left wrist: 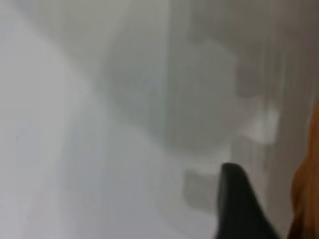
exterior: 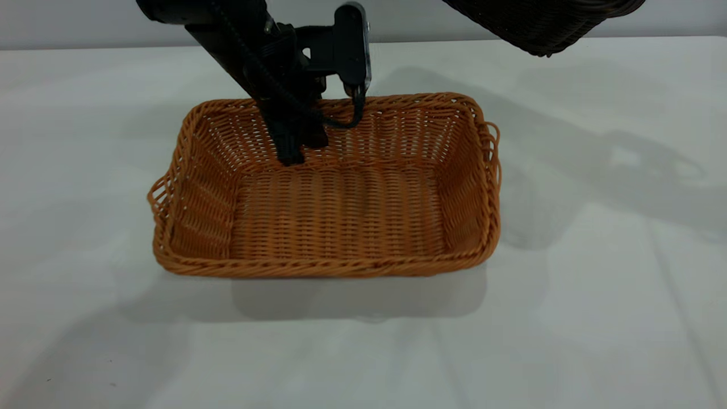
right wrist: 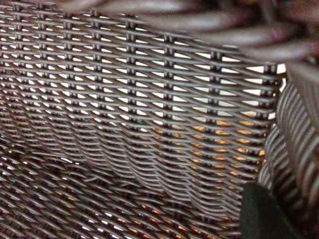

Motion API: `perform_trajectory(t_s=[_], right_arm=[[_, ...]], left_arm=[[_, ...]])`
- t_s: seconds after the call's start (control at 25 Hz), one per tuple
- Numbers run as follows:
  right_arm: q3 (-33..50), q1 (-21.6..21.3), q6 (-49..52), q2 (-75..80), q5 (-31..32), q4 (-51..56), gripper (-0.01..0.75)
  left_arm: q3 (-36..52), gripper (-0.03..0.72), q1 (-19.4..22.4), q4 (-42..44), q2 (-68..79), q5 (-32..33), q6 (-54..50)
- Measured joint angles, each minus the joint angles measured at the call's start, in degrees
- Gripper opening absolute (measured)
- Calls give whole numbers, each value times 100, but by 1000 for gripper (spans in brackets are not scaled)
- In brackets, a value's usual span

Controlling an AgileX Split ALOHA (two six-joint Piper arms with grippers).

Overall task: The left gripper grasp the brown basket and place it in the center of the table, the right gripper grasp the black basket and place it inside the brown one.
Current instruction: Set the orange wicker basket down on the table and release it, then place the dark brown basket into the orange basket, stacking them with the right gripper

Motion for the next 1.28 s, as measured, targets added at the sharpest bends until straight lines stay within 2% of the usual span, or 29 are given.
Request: perform_trajectory(t_s=[0.16,0.48,0.64,0.8,0.92,1.0,1.28], right_arm=[[0,-44,0,0,48,77,97],[0,-646,0,0,206,628,97],[0,-893,0,0,309,584,98],[0,-823,0,0,452,378,98],[-6,-542,58,0,453,66,98],[-11,-181,172,0,453,-269,98],[-18,1549,638,84,52,-1231,99]], left_arm=[[0,430,0,0,-27,-155,-113],[0,447,-2,0,-701,10,-113],[6,447,-2,18,-1516,757,-112],[29,447,-2,35,-2749,1742,-112],[42,447,-2,40,-3759,2164,-112],[42,447,-2,40,-4405,2223,-112],[42,448,-2,40,-5656,2217,-112]])
